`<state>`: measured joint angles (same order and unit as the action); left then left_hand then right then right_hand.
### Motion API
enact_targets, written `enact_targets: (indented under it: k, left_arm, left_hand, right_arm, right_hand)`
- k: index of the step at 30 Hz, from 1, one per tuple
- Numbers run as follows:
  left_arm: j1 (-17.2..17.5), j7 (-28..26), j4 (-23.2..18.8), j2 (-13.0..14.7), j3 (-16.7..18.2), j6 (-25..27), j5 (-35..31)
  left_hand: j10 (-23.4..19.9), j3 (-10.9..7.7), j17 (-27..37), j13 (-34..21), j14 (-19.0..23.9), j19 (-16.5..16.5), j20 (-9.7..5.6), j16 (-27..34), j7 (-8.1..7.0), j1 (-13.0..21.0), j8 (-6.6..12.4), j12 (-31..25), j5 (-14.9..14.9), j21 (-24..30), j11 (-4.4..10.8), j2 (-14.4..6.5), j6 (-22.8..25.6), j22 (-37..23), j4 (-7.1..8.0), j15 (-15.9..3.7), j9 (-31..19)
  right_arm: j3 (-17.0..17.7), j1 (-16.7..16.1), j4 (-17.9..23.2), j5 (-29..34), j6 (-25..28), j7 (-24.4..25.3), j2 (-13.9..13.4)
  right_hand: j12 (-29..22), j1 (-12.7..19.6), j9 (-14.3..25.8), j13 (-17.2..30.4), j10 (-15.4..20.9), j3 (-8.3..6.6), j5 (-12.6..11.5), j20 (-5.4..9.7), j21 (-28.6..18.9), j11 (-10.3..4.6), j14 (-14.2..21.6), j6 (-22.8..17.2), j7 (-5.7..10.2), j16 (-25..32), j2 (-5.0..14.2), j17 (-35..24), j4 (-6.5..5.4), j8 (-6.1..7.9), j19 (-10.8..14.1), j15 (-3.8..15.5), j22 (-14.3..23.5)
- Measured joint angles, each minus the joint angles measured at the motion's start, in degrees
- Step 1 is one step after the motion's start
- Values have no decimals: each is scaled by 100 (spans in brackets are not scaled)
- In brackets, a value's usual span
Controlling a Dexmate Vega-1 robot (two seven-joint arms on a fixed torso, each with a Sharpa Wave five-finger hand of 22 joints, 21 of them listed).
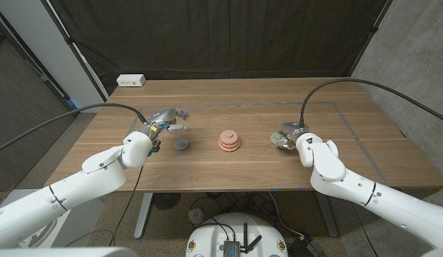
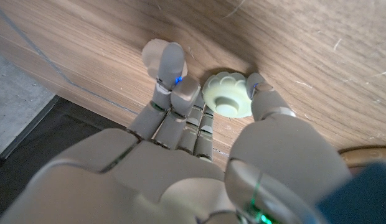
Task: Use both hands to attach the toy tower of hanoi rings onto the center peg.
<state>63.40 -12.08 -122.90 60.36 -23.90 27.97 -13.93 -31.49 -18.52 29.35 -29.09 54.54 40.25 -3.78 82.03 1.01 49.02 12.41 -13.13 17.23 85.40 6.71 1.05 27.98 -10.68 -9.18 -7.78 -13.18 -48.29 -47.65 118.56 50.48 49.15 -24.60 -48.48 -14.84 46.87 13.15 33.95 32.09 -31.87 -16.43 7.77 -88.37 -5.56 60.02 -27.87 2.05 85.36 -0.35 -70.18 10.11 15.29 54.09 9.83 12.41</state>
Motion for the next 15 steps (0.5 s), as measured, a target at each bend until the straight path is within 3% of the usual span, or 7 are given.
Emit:
enact_targets:
  k: [15]
  left_arm:
    - [34, -58, -7, 6, 37, 5, 17]
  left_hand:
    - [-35, -55, 0, 0, 0, 0, 0, 0, 2, 0, 0, 0, 0, 1, -16, 0, 16, 0, -7, 0, 0]
  right_arm:
    - [123, -83, 176, -161, -36, 211, -105]
  right_hand:
    - [-25, 31, 4, 57, 81, -24, -71, 31, 0, 25, 122, -51, -11, 112, 31, 0, 8, 45, 113, 83, 0]
